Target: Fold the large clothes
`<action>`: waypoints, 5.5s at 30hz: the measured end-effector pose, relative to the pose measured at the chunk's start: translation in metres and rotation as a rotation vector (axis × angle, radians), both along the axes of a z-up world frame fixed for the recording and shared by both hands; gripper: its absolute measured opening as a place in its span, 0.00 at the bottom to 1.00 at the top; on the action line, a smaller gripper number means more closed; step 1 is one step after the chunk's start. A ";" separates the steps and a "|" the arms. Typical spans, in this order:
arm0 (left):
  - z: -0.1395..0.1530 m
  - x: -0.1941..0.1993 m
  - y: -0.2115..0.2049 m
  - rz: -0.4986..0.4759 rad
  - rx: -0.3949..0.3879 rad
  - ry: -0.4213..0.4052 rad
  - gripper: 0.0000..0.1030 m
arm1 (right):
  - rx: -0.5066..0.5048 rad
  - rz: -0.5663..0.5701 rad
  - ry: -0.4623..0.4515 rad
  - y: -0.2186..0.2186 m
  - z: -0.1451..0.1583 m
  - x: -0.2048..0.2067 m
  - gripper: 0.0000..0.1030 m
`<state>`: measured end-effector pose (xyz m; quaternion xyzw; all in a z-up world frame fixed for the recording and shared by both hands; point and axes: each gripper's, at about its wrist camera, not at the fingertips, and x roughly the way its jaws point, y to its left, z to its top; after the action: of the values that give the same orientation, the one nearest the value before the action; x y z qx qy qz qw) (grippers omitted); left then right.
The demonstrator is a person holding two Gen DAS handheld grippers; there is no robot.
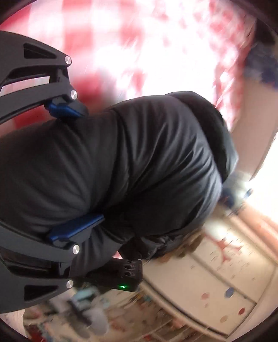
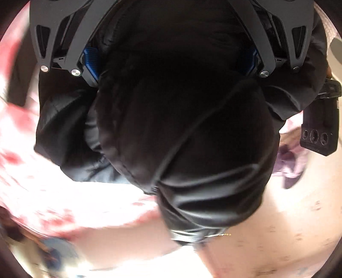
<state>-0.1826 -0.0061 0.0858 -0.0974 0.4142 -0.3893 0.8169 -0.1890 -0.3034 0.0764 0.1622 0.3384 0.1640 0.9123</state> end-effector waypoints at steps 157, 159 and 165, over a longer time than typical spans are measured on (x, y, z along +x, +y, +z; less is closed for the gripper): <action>-0.018 0.037 0.085 0.383 0.293 -0.081 0.93 | -0.100 0.013 0.185 0.026 0.024 0.048 0.93; -0.034 0.032 0.084 0.382 0.350 -0.063 0.93 | -0.154 0.093 0.286 0.048 -0.005 0.042 0.93; -0.028 -0.011 0.080 0.451 0.479 -0.149 0.93 | -0.114 -0.026 0.215 0.038 0.013 0.011 0.93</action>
<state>-0.1939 0.0740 0.0582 0.0368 0.4008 -0.0965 0.9103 -0.1779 -0.2650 0.0898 0.1311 0.4411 0.1143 0.8804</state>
